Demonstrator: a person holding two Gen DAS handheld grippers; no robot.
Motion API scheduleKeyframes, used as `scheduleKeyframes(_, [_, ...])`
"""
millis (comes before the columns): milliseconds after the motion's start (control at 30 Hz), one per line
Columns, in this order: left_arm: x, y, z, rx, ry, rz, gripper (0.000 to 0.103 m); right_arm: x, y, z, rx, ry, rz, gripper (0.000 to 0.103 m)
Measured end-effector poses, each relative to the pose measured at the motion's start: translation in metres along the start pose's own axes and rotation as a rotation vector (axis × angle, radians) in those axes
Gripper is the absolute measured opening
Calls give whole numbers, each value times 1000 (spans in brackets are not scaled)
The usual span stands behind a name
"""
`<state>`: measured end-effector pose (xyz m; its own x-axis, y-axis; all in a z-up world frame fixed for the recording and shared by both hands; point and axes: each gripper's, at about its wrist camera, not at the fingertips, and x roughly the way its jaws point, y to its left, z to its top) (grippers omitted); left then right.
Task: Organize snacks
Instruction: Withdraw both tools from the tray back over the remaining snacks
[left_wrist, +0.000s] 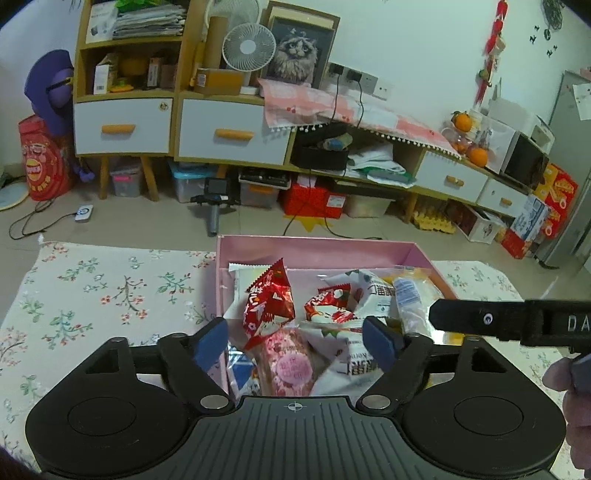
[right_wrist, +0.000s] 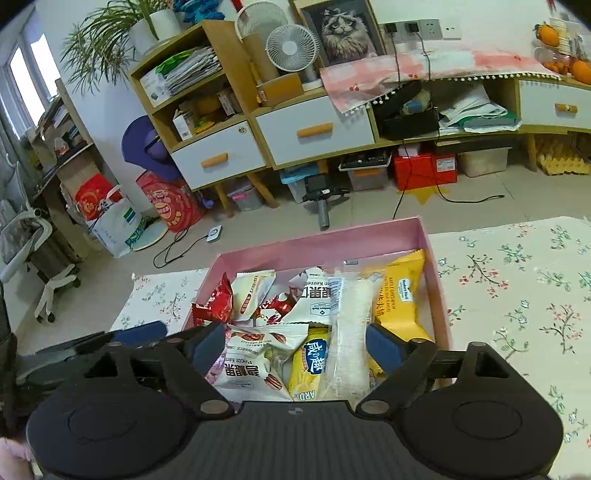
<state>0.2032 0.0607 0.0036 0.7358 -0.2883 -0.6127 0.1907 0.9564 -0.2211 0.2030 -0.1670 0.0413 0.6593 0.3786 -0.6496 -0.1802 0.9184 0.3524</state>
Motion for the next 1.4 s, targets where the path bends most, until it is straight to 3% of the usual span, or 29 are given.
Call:
scheduleKeyframes(267, [-34, -13, -2, 20, 4, 15, 95, -26, 5, -3, 13, -27, -19, 73])
scheduleKeyframes(700, [-80, -28, -29, 68, 102, 143, 100, -65, 13, -26, -31, -33, -102, 77])
scheduleKeyframes(1133, [-85, -10, -82, 29, 153, 198, 100, -62, 15, -74, -110, 34, -167, 77])
scheduleKeyframes(1233, [-78, -6, -87, 85, 136, 196, 100, -55, 20, -84, -171, 88, -202, 77])
scheduleKeyframes(1400, [-66, 0, -87, 231, 77, 169, 100, -52, 24, -92, -239, 92, -179, 77])
